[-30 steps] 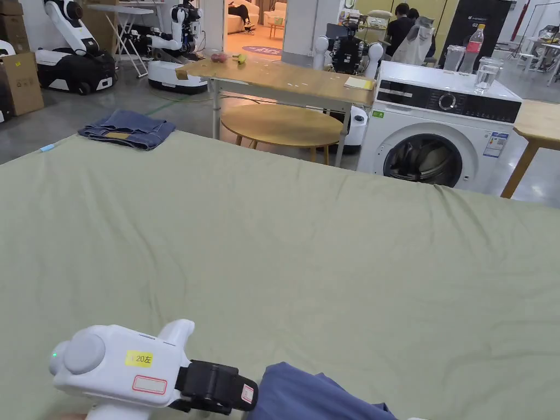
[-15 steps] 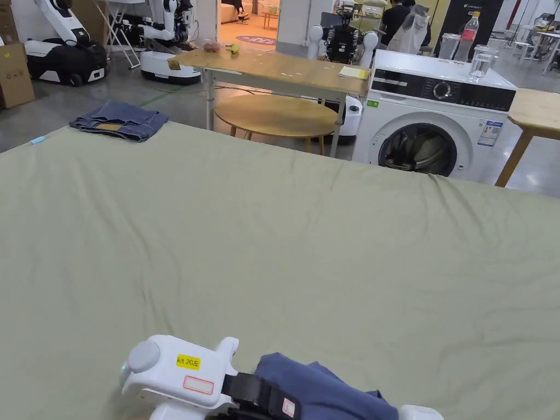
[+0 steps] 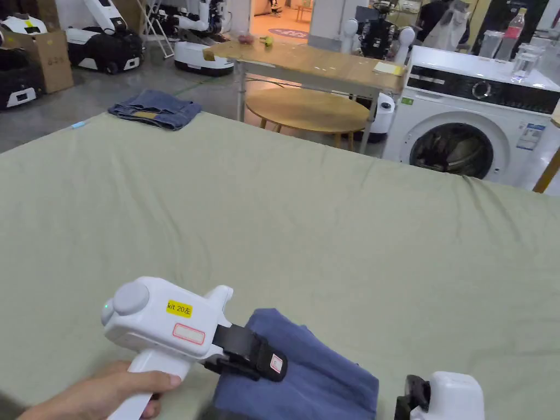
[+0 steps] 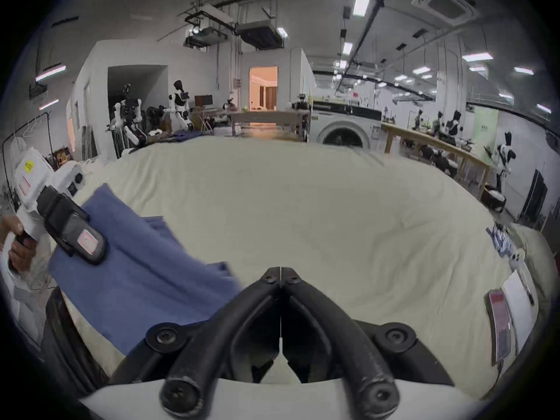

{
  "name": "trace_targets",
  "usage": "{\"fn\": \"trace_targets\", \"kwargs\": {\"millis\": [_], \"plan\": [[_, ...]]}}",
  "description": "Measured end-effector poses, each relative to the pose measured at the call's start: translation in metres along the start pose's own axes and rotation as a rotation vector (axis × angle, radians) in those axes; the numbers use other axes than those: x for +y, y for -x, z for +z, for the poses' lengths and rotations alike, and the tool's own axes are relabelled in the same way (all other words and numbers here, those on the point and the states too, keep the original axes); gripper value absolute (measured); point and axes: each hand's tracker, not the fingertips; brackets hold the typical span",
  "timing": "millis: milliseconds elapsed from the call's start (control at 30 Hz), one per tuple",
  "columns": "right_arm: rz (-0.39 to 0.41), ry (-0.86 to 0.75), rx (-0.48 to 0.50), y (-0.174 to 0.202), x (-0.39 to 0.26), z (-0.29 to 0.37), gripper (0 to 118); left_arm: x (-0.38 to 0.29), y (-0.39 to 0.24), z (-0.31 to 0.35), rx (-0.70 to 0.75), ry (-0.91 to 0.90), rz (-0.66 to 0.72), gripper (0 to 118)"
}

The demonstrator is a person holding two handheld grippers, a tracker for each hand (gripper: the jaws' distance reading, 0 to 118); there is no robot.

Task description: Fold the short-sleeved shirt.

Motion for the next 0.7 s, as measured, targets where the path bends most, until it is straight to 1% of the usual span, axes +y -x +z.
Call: {"fn": "trace_targets", "kwargs": {"millis": [133, 200, 367, 533, 700], "plan": [[0.027, -0.043, 0.011, 0.013, 0.019, -0.011, 0, 0.017, 0.01, 0.075, 0.122, -0.04, -0.008, 19], [0.027, -0.054, 0.025, 0.021, 0.028, -0.016, 0, 0.029, 0.021, 0.117, 0.193, -0.055, 0.002, 19], [0.025, -0.072, 0.044, 0.035, 0.04, -0.024, 0, 0.053, 0.05, 0.207, 0.348, -0.06, 0.092, 19], [0.041, -0.061, 0.054, 0.043, 0.04, -0.029, 0, 0.072, 0.072, 0.278, 0.506, -0.046, 0.136, 19], [0.048, -0.032, 0.041, 0.042, 0.035, -0.034, 0, 0.083, 0.095, 0.327, 0.641, -0.071, 0.241, 19]]}}
